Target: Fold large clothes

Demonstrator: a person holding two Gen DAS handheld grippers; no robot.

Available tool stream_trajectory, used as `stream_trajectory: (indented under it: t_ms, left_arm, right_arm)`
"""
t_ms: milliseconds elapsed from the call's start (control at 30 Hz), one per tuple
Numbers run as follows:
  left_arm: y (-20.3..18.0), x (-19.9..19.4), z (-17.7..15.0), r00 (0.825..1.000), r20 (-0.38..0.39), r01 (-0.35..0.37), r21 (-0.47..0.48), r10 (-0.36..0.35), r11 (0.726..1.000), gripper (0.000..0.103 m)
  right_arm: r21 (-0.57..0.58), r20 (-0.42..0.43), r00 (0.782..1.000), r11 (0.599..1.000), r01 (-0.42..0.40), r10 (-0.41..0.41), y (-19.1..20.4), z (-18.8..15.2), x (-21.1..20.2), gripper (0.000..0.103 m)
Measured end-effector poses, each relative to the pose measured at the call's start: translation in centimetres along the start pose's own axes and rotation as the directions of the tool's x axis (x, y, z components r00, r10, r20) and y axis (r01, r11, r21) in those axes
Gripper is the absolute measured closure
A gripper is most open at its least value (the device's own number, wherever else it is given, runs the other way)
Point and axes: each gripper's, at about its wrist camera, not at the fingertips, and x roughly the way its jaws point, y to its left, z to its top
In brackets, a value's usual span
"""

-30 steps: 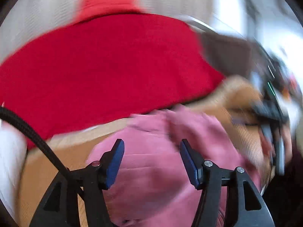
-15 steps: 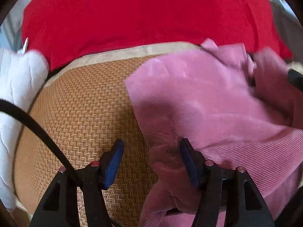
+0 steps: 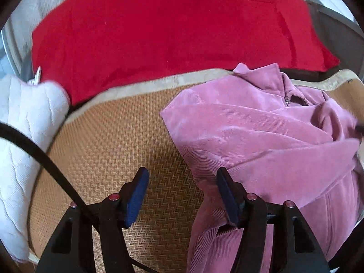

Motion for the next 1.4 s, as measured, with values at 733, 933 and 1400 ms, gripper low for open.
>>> stream_trajectory:
  t_ms: [733,933,1400]
  left_arm:
    - [6.5,-8.2,-14.8,0.988,-0.019,0.146,-0.156,-0.151,0.977,0.028]
    - [6.1,-8.4,-20.9,0.953,-0.121,0.240,-0.249,-0.276,0.938,0.028]
    - [5.2,-4.9,-24.9,0.896,-0.270,0.245,-0.361,-0.353,0.900,0.028]
  right_arm:
    - [0.110,-0.073,0.945,0.944,-0.311,0.320,-3.9,-7.0,-5.4,0.029]
    - [0.197,-0.207,0.932,0.945,-0.259,0.299,-6.8,-13.5,-6.4,0.029]
    - [0.115,-0.372,0.923,0.992,-0.057,0.096,-3.0,-19.0,-1.4,0.032]
